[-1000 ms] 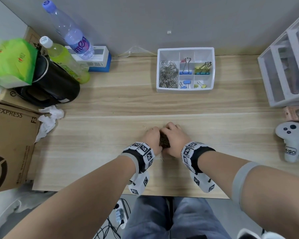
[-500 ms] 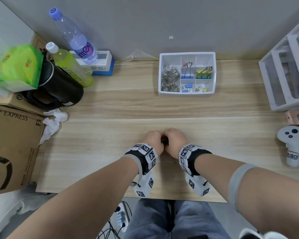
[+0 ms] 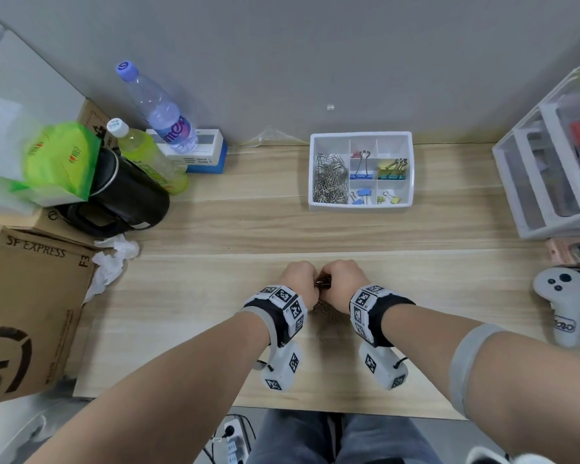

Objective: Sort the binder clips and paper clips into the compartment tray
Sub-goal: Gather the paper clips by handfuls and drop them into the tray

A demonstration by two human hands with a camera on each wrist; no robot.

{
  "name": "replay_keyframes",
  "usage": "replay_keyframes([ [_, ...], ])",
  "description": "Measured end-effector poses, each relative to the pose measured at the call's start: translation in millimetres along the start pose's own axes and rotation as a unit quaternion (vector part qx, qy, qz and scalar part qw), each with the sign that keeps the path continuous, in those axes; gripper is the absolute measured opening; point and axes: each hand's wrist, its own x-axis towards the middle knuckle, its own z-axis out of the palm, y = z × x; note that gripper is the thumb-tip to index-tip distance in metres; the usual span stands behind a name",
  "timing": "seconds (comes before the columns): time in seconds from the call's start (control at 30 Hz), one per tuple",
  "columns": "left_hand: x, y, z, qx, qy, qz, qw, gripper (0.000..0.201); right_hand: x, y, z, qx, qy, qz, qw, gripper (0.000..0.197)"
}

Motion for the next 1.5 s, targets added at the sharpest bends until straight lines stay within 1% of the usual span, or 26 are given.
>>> replay_keyframes([
  [0.23, 8, 4, -18, 0.021, -0.014, -0.004, 1.0, 0.028, 10, -10, -15, -0.01, -0.012, 0.005, 1.0, 0.022],
  [0.3, 11, 6, -25, 0.023, -0.018, 0.0, 1.0, 0.023, 13, -13, -21, -0.014, -0.016, 0.005, 1.0, 0.021],
  [0.4, 17, 12, -40, 0.021, -0.022, 0.007, 1.0, 0.015, 19, -19, -34, -0.016, -0.003, 0.006, 1.0, 0.02],
  [0.63, 52, 34, -94, 0.043, 0.029, 0.041, 0.998, 0.01, 48, -39, -90, -0.005, 0.049, 0.005, 0.999, 0.019],
  [0.73, 75, 42, -118, 0.044, 0.052, 0.045, 0.997, 0.015, 66, -47, -115, 0.003, 0.076, 0.009, 0.997, 0.021],
  [0.93, 122, 52, -145, 0.041, 0.092, 0.045, 0.994, 0.016, 109, -53, -147, 0.026, 0.111, 0.023, 0.993, 0.022],
  [1.1, 146, 58, -150, 0.077, 0.088, 0.06, 0.991, 0.017, 136, -44, -148, 0.058, 0.119, 0.05, 0.99, 0.023],
  [1.2, 153, 58, -147, 0.134, 0.084, 0.075, 0.985, 0.025, 144, -37, -143, 0.069, 0.127, 0.054, 0.988, 0.023],
  [1.33, 155, 58, -143, 0.209, 0.11, 0.098, 0.967, 0.028, 148, -32, -134, 0.087, 0.137, 0.054, 0.985, 0.027],
  [1.5, 157, 60, -137, 0.233, 0.118, 0.102, 0.96, 0.026, 145, -27, -127, 0.105, 0.149, 0.053, 0.982, 0.026],
])
